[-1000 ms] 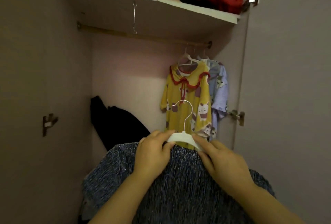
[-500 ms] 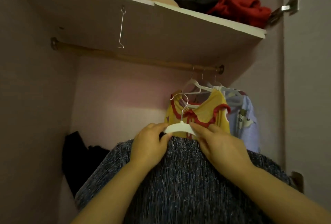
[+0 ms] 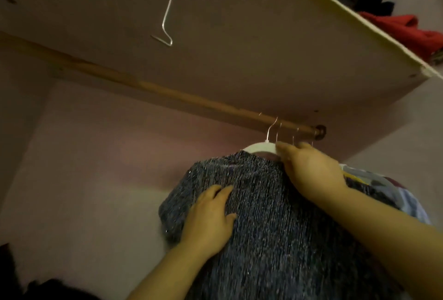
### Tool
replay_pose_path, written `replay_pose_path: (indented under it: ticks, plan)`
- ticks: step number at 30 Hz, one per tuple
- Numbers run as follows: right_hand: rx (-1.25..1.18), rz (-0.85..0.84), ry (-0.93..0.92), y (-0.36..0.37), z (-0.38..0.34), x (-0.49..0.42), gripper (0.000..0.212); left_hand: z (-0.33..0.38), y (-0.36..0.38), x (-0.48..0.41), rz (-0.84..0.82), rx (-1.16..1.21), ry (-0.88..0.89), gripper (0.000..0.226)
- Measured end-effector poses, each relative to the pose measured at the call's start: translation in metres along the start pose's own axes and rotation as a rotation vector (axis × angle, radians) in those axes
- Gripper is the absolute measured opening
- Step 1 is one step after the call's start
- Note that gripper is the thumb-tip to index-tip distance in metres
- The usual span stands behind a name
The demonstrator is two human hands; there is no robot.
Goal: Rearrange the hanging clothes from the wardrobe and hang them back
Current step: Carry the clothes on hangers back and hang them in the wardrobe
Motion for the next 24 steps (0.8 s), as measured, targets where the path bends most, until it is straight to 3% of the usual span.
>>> replay_pose_path:
  ticks: [10,15,20,24]
  plan:
    - [0.005,-0.101,0.095,0.034,-0.007,-0.064,0.043,-0.031,0.021,-0.022,-0.038,0.013,0.02,0.056]
    - [0.091,-0.044,0.075,0.055,-0.014,-0.045,0.048,-0.037,0.039,-0.006,-0.095,-0.009,0.003,0.056]
    - [0.18,-0.127,-0.064,0.066,-0.016,0.003,0.052,-0.029,0.045,0.016,-0.131,0.019,-0.057,0.055]
    - [0.075,-0.243,-0.167,0.065,-0.022,0.069,0.047,-0.014,0.047,0.049,-0.199,0.003,-0.138,0.056]
Point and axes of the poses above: each hand's wrist, its own x-axis away from the middle knuckle, its own y-axis out of the palm, z = x × y, the point moved 4 cm from there along -x, towards the middle knuckle, and after that the axes turned 7 degrees about -z, right-handed, at the moved point
